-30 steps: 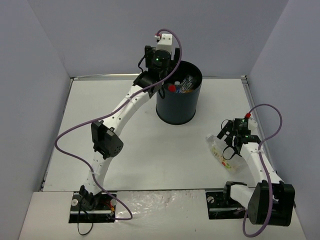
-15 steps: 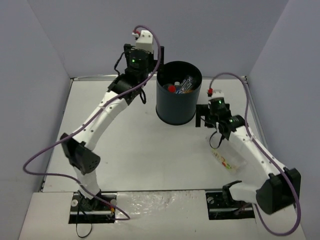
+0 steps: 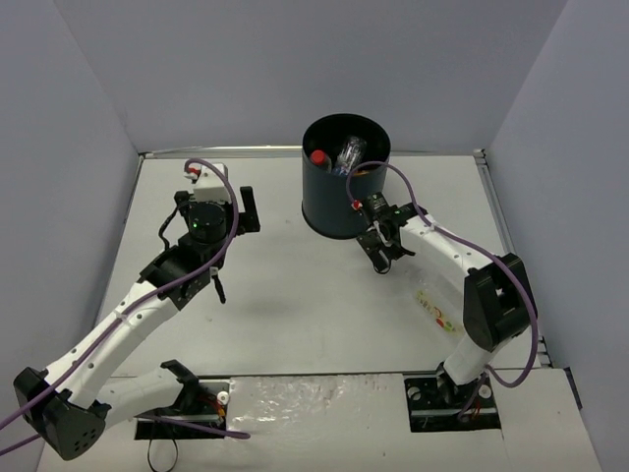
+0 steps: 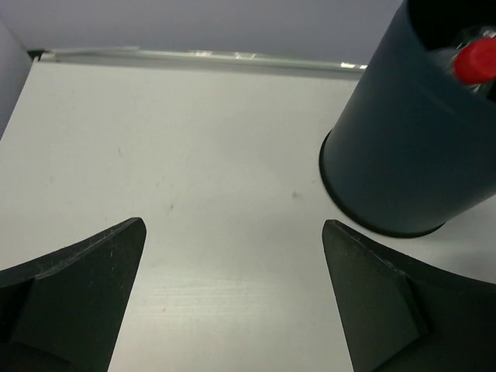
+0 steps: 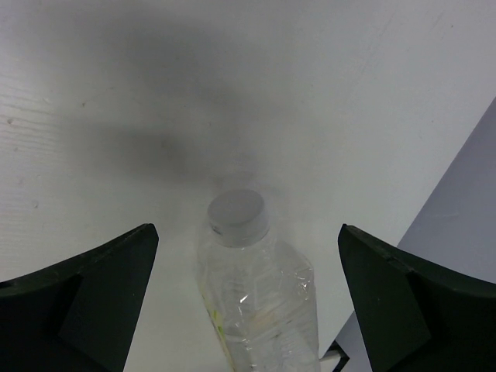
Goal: Put the plastic bottles in the bin
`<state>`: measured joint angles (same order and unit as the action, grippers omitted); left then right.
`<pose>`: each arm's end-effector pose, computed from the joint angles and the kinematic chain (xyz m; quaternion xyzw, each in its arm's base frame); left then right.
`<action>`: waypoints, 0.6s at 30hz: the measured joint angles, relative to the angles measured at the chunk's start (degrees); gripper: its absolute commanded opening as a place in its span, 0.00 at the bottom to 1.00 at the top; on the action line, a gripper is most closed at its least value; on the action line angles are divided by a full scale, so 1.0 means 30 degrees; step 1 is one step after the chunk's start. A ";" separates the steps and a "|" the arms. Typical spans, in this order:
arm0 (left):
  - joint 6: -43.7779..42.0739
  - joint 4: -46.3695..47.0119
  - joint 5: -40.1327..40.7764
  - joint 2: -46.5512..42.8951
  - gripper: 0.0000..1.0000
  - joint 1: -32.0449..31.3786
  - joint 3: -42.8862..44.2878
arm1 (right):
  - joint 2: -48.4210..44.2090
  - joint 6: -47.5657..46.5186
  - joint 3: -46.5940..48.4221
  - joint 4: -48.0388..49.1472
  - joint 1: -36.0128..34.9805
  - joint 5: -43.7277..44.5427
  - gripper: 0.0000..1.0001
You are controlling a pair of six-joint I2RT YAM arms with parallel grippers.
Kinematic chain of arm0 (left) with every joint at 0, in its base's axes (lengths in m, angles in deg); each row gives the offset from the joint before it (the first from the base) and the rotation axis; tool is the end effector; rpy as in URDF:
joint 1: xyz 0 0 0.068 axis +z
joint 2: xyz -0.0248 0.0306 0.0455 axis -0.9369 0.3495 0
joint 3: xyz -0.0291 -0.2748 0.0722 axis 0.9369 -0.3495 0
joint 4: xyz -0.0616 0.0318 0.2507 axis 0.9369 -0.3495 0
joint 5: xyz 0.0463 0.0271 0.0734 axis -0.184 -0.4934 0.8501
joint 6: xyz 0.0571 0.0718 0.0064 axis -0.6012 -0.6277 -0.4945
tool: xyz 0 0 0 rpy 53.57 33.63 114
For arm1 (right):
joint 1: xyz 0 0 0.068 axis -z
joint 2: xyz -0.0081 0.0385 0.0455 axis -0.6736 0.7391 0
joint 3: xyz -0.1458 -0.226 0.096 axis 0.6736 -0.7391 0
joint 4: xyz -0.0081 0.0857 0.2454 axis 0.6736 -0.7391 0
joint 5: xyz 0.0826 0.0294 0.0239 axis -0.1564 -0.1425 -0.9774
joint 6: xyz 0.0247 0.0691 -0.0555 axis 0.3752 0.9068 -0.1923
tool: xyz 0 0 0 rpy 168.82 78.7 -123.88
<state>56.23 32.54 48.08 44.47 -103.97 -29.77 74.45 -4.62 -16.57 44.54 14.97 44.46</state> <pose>0.2428 -0.1194 0.3873 -0.0466 0.7576 -0.1089 0.6419 0.3378 0.1434 0.2040 -0.2405 0.9188 -0.1173 0.2903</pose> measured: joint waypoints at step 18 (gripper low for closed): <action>0.1296 -0.2351 0.2722 -0.1500 0.97 0.0019 -0.0778 | 0.0080 0.0405 -0.1867 -0.0942 0.0117 0.1207 0.99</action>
<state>60.12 25.49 56.25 39.97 -103.92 -32.10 74.69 -3.40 -22.17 41.71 15.32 48.08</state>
